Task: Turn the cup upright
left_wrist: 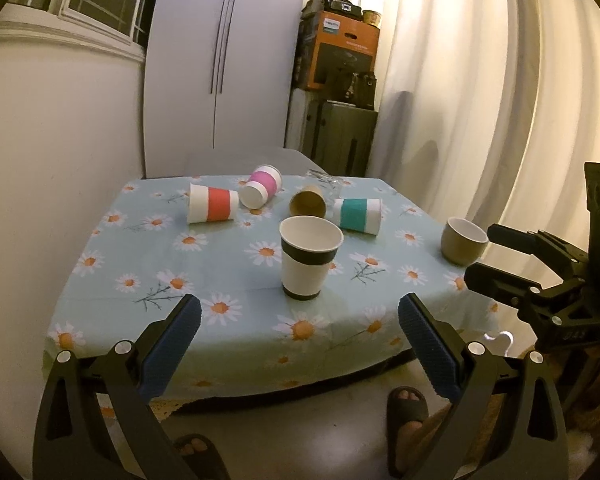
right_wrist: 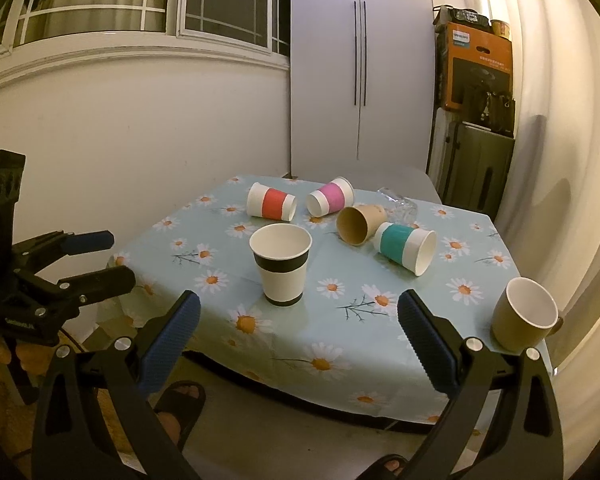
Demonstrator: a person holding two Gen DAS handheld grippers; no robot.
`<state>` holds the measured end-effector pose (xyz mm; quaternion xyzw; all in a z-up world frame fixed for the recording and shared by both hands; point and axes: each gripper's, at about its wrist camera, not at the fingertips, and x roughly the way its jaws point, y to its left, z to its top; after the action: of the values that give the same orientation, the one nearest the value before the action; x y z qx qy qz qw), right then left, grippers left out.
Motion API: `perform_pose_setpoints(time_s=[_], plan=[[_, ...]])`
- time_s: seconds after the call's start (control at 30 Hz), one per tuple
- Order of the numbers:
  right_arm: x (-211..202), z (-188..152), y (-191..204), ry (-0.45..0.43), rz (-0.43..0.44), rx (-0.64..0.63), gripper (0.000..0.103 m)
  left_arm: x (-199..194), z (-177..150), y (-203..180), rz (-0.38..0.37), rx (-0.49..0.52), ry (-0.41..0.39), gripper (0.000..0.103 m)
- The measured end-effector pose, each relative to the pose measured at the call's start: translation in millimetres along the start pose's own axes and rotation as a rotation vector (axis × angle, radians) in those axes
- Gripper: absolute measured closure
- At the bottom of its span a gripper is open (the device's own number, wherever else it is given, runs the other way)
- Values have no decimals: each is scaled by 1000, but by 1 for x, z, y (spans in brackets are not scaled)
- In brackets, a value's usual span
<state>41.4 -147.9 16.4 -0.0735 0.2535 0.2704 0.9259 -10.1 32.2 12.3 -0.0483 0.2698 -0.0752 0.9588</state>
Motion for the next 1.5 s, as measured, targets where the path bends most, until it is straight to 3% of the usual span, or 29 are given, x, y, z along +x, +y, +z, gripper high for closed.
perform_pose_setpoints(time_s=[1.5], plan=[[0,0,-2,23,-11,-13,5,5,-1,2,-15,14,14,7]])
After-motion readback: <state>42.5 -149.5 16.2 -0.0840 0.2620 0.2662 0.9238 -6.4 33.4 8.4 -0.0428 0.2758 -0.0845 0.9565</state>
